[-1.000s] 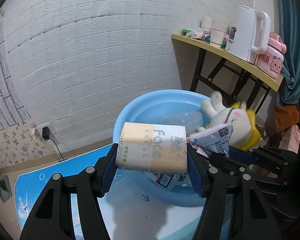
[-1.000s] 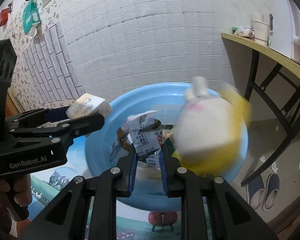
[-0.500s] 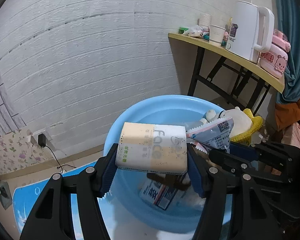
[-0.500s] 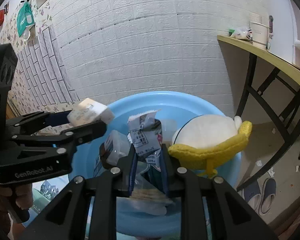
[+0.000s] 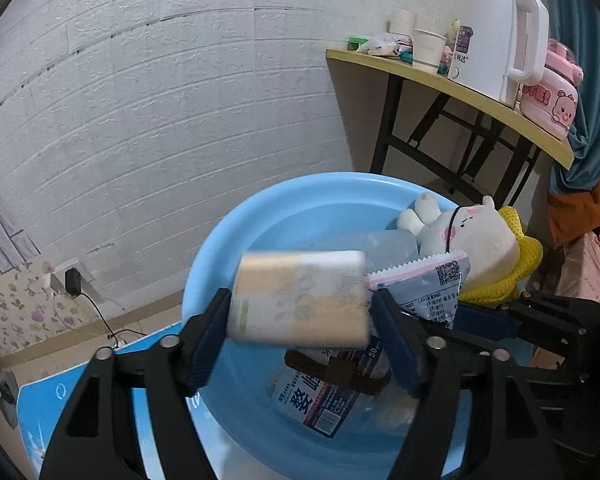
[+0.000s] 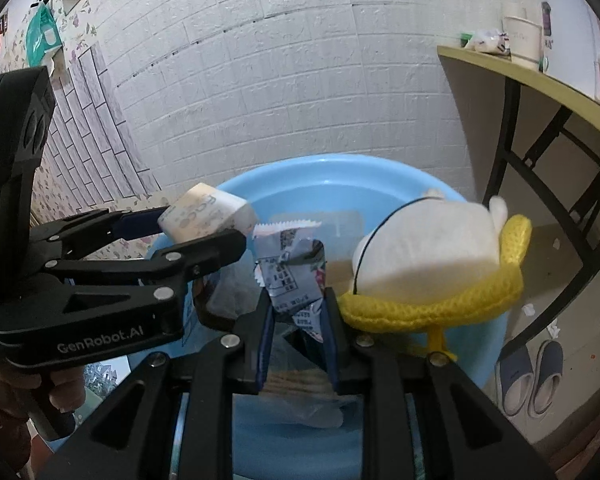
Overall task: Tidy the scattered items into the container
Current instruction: 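Open both tools to drop the tissue pack and paper packet into the basin, then withdraw both open tools away from the basin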
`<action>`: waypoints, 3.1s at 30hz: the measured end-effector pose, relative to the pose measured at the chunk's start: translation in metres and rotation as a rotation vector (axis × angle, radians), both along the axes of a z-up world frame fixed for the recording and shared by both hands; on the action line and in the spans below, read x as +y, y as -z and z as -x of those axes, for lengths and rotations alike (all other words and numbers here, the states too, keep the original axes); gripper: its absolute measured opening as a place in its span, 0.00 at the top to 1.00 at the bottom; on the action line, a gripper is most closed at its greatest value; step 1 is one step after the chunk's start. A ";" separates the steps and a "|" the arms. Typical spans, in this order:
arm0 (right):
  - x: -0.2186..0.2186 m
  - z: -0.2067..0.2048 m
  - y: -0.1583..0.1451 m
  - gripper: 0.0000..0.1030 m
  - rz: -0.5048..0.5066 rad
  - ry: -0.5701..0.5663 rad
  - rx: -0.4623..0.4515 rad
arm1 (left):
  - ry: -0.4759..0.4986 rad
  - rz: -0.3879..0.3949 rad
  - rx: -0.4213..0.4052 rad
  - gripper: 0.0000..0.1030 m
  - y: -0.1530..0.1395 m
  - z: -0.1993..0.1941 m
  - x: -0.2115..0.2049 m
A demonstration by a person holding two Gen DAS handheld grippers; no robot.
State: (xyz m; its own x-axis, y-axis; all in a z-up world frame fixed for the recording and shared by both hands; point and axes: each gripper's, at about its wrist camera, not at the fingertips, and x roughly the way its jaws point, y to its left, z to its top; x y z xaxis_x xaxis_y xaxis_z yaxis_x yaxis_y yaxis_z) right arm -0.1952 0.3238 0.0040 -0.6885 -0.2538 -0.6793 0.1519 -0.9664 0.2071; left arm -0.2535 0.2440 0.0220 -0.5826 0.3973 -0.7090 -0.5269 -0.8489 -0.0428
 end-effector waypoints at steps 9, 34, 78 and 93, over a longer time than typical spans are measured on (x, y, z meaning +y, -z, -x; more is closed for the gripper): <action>-0.003 -0.004 0.004 0.77 0.004 -0.014 -0.035 | 0.008 -0.011 0.005 0.20 -0.001 -0.007 -0.004; -0.005 -0.038 -0.008 0.63 0.037 0.012 -0.068 | -0.076 -0.024 0.030 0.10 -0.015 -0.045 -0.043; -0.007 -0.043 -0.043 0.03 -0.033 0.094 0.047 | -0.254 0.008 -0.009 0.00 -0.029 -0.061 -0.084; -0.026 -0.050 -0.040 0.00 -0.080 0.066 0.030 | -0.289 0.022 0.015 0.00 -0.030 -0.076 -0.096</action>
State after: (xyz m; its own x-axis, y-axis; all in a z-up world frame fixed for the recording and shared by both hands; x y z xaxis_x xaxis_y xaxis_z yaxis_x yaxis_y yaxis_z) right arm -0.1449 0.2976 0.0439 -0.7222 -0.1533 -0.6744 0.0924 -0.9878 0.1257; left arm -0.1771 0.1484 0.0520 -0.6801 0.1975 -0.7060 -0.2633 -0.9646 -0.0162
